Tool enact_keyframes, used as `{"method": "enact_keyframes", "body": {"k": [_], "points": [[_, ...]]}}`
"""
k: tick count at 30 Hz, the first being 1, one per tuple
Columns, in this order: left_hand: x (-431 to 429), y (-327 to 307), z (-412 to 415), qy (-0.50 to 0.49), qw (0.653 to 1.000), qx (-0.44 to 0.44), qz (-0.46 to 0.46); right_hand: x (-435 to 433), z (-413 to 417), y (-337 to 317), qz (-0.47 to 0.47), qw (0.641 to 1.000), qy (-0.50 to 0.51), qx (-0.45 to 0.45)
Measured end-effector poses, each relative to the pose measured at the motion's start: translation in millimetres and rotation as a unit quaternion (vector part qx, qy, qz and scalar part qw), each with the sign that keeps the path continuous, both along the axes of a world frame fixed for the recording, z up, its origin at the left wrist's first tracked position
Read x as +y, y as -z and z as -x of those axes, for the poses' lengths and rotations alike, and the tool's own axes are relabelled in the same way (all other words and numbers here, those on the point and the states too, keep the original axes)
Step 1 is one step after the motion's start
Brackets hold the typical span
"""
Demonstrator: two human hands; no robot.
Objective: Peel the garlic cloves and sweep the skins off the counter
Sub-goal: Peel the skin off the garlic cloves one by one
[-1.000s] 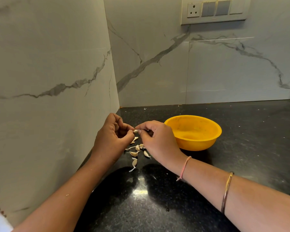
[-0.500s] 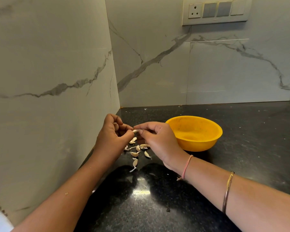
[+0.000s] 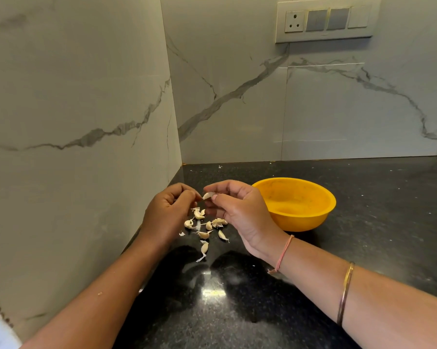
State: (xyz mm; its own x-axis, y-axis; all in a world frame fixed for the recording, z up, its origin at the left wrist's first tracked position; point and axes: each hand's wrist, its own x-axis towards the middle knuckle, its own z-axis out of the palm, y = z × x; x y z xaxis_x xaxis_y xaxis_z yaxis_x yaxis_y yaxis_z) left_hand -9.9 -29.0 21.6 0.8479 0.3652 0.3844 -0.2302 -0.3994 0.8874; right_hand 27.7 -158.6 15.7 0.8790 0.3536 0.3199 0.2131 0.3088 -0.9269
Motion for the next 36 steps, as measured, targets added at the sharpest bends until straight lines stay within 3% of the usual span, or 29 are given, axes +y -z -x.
{"method": "enact_keyframes", "body": {"k": [4,9,17,25,36], "points": [[-2.5,-1.1,2.5,0.032,0.999,0.003,0.007,-0.5,0.6,0.9,0.006,1.0,0.017,-0.017],[-2.5,-1.0,2.8,0.023,1.0,-0.004,-0.016,1.0,-1.3,3.3,0.084,0.989,0.073,-0.094],[-3.0,-1.5,3.5,0.029,0.999,-0.001,-0.012,1.9,-0.6,9.0,0.221,0.92,0.17,-0.276],[-3.4,-3.3,5.0,0.041,0.999,0.013,0.018,0.2,-1.2,8.0,0.242,0.889,0.204,-0.331],[-2.5,-0.8,1.8,0.059,0.993,0.036,0.091,1.1,-6.1,10.2,0.25,0.873,0.221,-0.357]]}}
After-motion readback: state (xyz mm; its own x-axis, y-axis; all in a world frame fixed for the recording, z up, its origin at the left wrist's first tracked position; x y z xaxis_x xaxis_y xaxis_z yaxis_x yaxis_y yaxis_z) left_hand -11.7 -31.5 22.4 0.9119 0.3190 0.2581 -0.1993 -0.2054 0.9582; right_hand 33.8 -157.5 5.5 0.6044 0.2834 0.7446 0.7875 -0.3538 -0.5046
